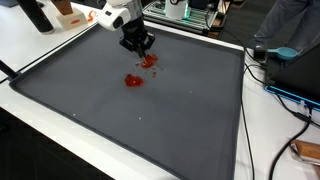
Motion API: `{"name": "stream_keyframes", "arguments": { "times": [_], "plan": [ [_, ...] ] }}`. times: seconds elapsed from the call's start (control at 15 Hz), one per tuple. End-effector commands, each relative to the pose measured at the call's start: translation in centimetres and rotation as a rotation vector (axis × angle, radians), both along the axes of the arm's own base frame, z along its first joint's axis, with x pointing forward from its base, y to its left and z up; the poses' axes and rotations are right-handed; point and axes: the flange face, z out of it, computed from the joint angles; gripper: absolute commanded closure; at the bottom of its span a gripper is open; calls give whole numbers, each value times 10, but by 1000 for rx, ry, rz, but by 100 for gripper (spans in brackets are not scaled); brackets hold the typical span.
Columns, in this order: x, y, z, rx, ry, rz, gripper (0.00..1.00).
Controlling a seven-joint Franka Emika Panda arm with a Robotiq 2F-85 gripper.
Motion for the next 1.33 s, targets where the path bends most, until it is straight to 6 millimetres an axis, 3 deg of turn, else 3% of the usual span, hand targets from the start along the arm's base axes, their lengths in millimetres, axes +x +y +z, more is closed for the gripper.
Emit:
{"name": "stream_keyframes", "arguments": {
  "times": [0.0, 0.27, 0.53, 1.27],
  "plan": [
    [-4, -3, -5, -24, -4, -12, 97],
    [-4, -3, -3, -18, 10, -13, 97],
    [-7, -6, 11, -8, 7, -13, 97],
    [-11, -18, 80, 12, -72, -25, 97]
  ]
}}
